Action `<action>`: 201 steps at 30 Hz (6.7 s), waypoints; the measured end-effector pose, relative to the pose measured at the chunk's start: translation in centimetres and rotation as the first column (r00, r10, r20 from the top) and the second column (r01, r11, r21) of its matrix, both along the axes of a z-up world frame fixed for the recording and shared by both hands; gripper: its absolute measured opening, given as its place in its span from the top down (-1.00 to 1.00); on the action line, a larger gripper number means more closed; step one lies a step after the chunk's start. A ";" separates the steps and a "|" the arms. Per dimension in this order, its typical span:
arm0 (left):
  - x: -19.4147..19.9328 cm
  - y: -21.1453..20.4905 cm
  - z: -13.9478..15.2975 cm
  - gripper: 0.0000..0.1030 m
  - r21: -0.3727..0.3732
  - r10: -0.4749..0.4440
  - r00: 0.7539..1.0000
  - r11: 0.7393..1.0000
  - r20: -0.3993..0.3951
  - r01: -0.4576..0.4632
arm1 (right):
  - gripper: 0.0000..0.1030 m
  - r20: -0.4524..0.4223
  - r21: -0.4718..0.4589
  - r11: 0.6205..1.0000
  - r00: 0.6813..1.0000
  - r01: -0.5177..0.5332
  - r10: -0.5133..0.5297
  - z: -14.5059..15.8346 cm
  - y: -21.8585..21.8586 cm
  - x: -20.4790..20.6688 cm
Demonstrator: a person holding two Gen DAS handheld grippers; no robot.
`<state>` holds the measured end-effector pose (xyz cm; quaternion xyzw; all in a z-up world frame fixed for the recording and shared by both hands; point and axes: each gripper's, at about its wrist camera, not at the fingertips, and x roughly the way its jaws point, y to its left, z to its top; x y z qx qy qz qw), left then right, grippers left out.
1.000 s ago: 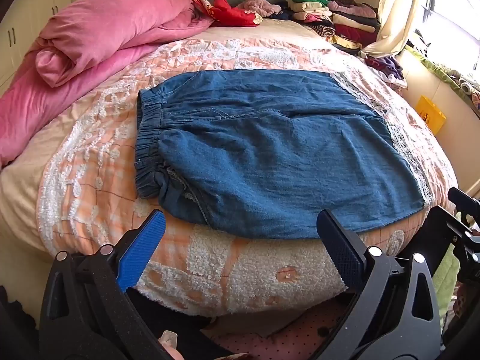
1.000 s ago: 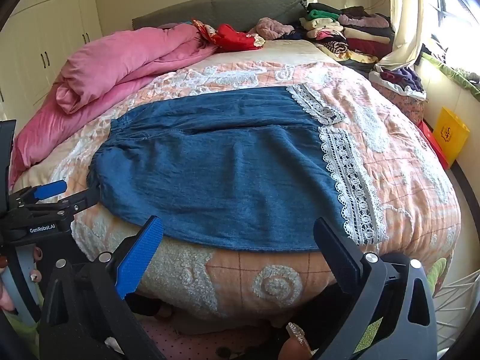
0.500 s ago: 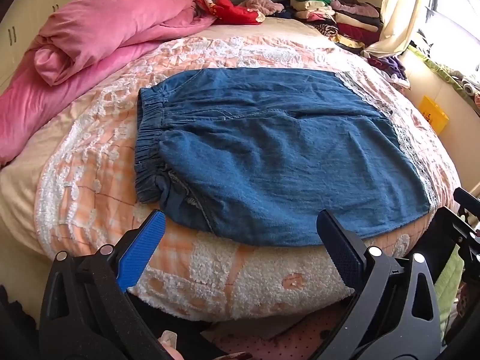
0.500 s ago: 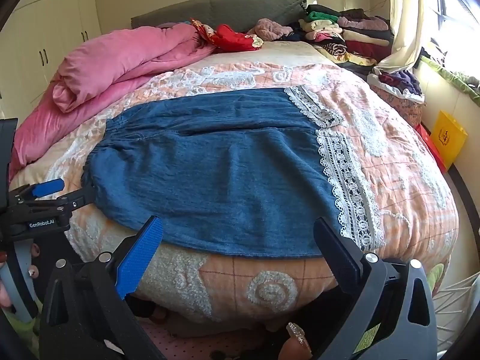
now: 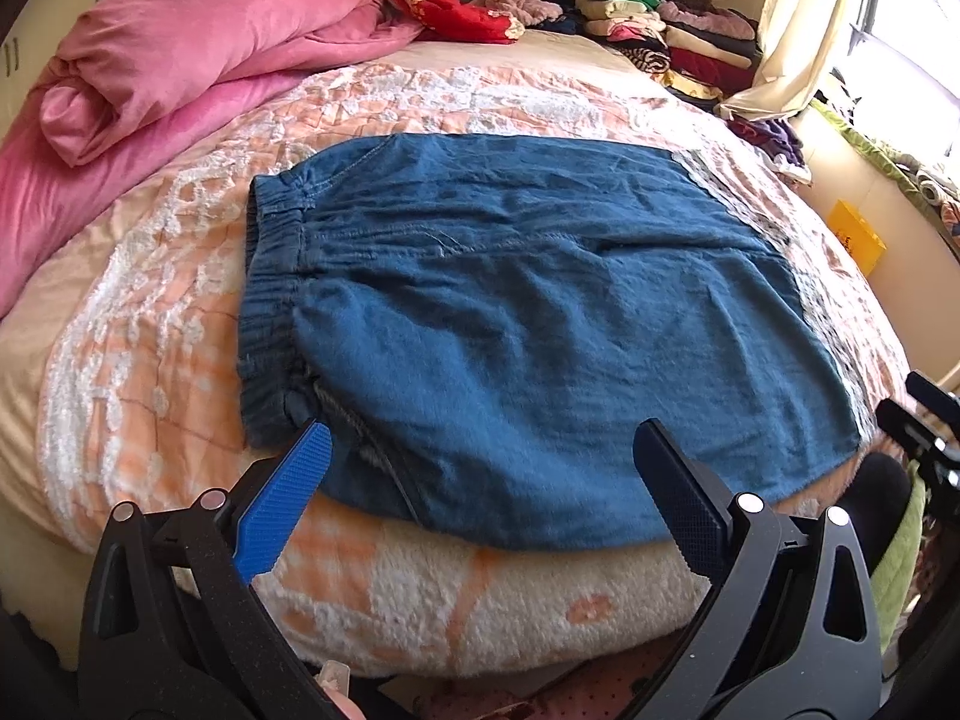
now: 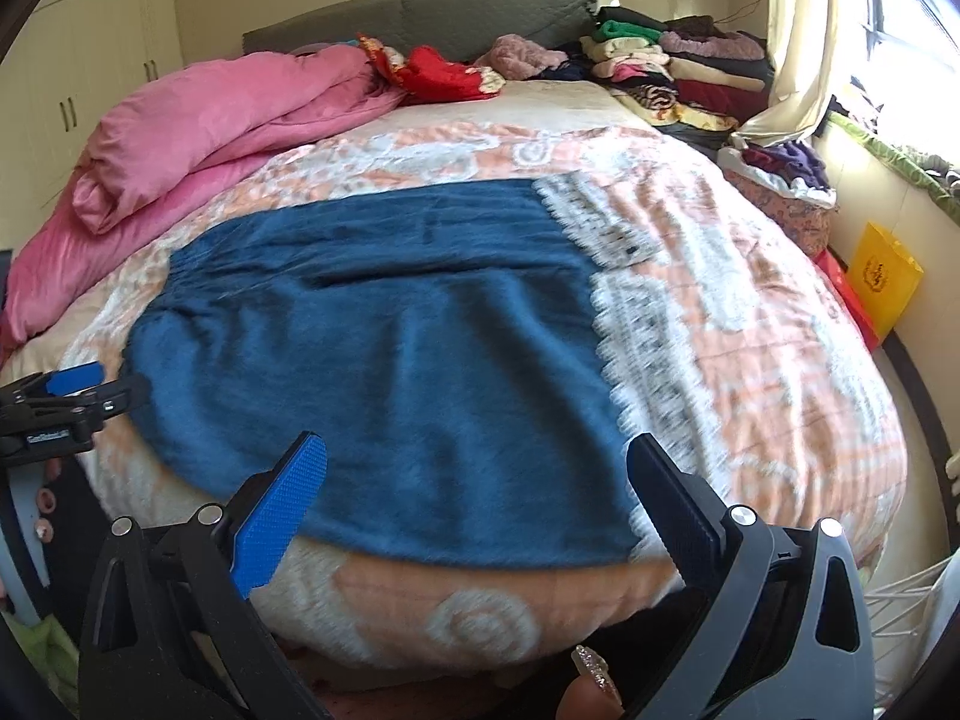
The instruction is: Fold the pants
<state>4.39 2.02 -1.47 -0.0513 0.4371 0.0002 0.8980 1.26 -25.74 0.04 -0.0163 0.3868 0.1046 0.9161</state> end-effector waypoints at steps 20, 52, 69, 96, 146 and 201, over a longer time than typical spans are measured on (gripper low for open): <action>4.1 3.0 -4.4 -0.82 0.173 0.029 0.998 0.985 -0.055 -0.019 | -0.91 -0.165 -0.064 0.996 0.984 0.054 -0.064 -5.9 -8.5 16.7; 0.7 2.0 -1.8 -0.82 0.150 -0.042 0.999 0.988 0.014 0.039 | -0.74 -0.035 -0.056 0.977 0.979 -0.204 0.203 -2.5 0.1 9.2; -1.2 7.7 -3.1 -0.82 -0.027 0.068 0.996 0.997 -0.049 -0.069 | -0.78 -0.209 0.002 0.957 0.936 -0.289 0.283 -6.8 5.6 7.7; 6.4 13.4 1.8 -0.82 -0.002 0.144 0.988 0.990 0.058 -0.144 | -0.91 -0.015 0.040 0.926 0.927 -0.375 0.376 1.8 12.0 13.6; 13.2 12.8 0.8 0.52 0.024 -0.004 0.984 1.000 0.180 0.000 | -0.90 -0.060 -0.318 0.744 0.796 -0.587 0.602 -3.4 26.7 27.1; -1.4 10.1 -2.1 0.12 0.079 -0.071 0.997 0.994 0.002 0.071 | 0.58 -0.115 0.026 0.687 0.680 -0.726 0.724 -5.9 18.2 1.5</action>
